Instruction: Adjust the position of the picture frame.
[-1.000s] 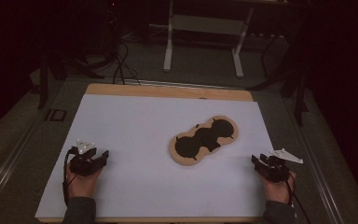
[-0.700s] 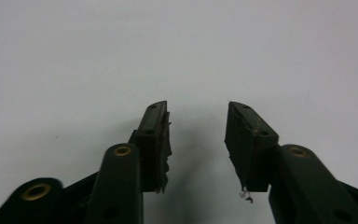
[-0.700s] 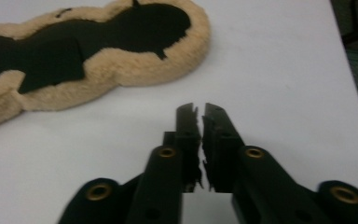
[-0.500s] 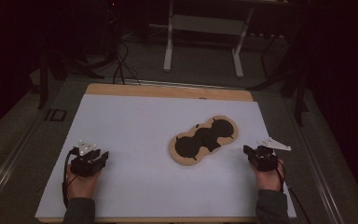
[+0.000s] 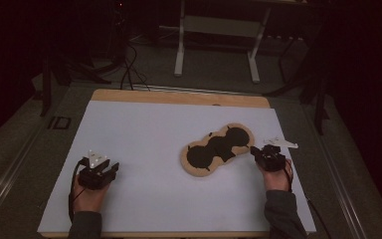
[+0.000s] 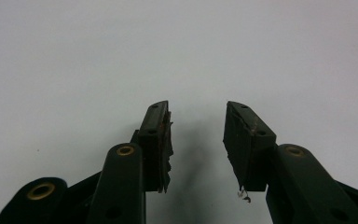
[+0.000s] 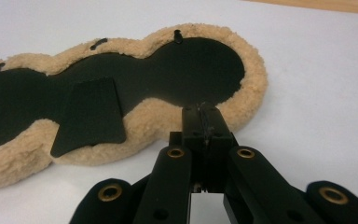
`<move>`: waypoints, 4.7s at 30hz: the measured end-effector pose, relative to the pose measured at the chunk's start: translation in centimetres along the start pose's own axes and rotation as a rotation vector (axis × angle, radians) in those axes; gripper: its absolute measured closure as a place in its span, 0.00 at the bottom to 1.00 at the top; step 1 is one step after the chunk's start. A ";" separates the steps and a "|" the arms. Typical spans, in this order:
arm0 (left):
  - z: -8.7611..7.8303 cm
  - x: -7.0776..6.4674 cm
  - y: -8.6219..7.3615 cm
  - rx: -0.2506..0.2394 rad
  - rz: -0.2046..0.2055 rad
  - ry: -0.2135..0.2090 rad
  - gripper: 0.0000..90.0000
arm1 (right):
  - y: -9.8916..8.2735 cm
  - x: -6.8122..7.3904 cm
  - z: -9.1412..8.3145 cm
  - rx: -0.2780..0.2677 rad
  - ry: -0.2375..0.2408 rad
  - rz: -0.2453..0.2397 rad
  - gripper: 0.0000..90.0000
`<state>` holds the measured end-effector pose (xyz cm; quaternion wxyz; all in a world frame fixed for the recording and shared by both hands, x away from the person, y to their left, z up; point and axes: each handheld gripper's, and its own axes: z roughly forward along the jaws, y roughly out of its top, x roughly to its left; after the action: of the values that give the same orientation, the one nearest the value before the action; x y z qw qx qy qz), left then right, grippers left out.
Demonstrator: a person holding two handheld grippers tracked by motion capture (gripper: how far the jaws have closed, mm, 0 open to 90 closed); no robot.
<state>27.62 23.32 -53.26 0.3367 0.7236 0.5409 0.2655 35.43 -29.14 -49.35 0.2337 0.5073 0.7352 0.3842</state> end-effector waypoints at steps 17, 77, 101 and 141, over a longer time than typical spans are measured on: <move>0.1 -0.1 0.0 0.003 0.000 -0.010 0.71 | 1.2 0.7 3.4 0.030 0.048 0.015 1.00; 0.3 -1.1 0.4 0.028 0.040 -0.041 0.77 | 0.0 4.7 5.0 0.067 0.169 0.051 1.00; 0.4 -3.5 1.1 0.031 0.113 -0.105 0.83 | -0.5 6.4 4.9 0.043 0.189 0.082 1.00; 2.0 -9.8 2.2 0.055 0.209 -0.248 0.99 | 2.2 -1.6 5.8 0.106 -0.128 0.084 1.00</move>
<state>27.70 13.06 -53.04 0.3514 0.8120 0.4241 0.1930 41.51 -28.26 -51.17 0.2366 0.5729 0.7161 0.3210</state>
